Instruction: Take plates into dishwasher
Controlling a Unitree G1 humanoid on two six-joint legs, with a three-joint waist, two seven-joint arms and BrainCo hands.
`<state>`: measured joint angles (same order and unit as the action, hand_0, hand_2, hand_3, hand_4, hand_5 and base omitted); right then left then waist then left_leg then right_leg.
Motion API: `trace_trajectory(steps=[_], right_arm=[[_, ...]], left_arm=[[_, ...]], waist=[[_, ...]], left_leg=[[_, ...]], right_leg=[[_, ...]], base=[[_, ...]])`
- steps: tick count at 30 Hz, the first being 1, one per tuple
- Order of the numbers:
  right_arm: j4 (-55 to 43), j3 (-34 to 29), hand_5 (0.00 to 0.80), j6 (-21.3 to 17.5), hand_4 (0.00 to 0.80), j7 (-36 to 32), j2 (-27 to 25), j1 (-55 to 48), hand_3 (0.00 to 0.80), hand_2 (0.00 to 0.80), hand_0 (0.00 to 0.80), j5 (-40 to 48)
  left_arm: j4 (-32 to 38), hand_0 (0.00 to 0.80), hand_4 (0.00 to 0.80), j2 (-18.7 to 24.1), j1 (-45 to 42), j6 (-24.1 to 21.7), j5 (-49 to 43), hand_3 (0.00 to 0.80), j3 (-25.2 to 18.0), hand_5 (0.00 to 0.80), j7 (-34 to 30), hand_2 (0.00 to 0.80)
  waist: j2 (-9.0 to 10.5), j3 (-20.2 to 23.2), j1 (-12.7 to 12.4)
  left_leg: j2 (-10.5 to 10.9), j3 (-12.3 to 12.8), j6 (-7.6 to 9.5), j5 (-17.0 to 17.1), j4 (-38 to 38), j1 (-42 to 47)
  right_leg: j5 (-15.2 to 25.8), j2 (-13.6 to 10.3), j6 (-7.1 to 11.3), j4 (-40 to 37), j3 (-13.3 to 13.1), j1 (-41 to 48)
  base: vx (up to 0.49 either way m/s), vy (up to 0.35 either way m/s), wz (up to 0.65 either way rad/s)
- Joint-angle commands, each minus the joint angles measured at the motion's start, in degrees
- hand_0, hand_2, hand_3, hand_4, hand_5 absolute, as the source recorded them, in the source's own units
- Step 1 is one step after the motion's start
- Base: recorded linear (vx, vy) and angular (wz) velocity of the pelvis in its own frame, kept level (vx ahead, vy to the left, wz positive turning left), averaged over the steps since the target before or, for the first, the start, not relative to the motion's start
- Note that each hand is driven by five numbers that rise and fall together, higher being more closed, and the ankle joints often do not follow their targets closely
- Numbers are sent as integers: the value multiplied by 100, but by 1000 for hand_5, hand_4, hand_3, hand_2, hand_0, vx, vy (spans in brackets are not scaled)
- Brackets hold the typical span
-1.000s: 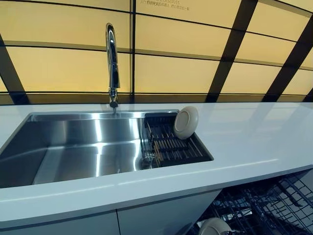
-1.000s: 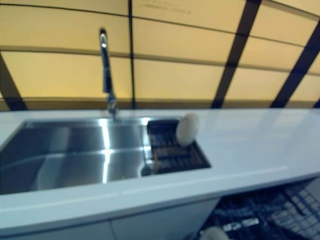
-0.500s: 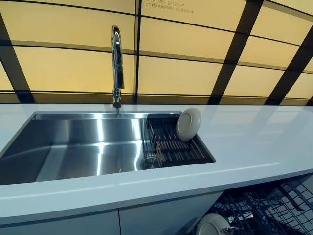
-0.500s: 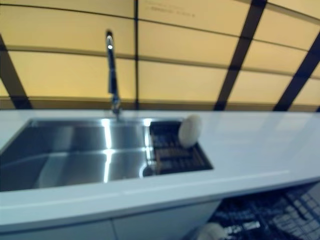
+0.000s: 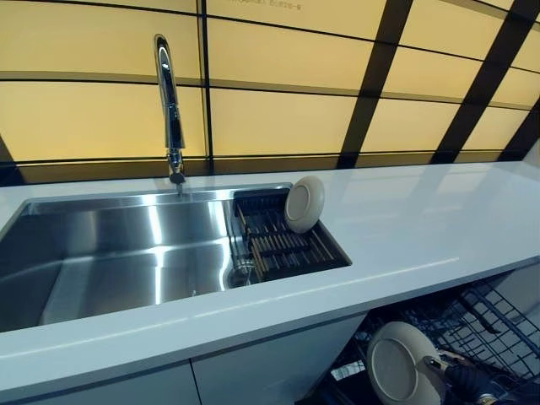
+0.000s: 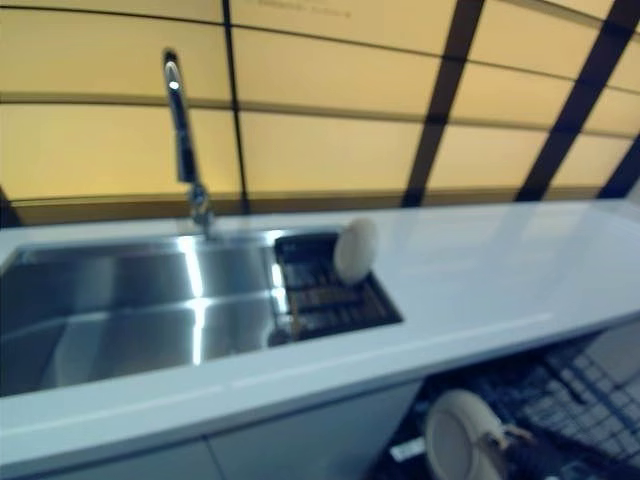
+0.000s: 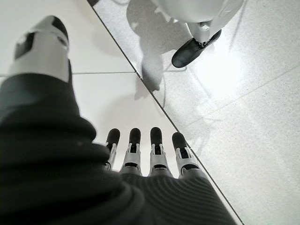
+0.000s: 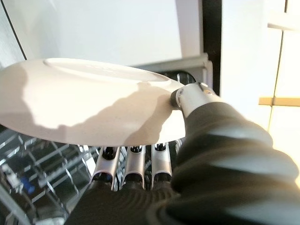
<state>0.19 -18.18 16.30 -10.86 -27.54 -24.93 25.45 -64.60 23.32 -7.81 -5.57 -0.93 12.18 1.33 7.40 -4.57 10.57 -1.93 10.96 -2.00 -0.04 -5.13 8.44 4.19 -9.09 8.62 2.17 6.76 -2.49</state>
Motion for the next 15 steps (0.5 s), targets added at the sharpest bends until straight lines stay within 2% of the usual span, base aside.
trace_trajectory(steps=[1,11,15], right_arm=[[-641,-576,800,-588,800,328,-239,373,800,800,800,237],[-870,-1275,800,-910,800,1336,-526,386,800,800,800,450],[-898,-1541,800,-934,800,1502,-701,489,800,800,800,523]], left_arm=[[-60,0,0,99,267,-297,215,0,-301,0,135,0],[-174,0,0,126,427,-313,361,0,-212,0,178,0],[-263,0,0,117,514,-307,397,0,-199,0,150,0]], waist=[[-181,-142,63],[-232,-124,259],[-241,-89,292]], left_leg=[[51,25,292,-277,83,30],[87,174,317,-316,106,84],[100,220,310,-339,128,90]], right_leg=[[1133,-476,487,785,-414,-296],[1300,-532,467,897,-577,-411],[1346,-551,463,890,-607,-420]], base=[[-10,34,-5],[-6,42,-10],[5,28,-11]])
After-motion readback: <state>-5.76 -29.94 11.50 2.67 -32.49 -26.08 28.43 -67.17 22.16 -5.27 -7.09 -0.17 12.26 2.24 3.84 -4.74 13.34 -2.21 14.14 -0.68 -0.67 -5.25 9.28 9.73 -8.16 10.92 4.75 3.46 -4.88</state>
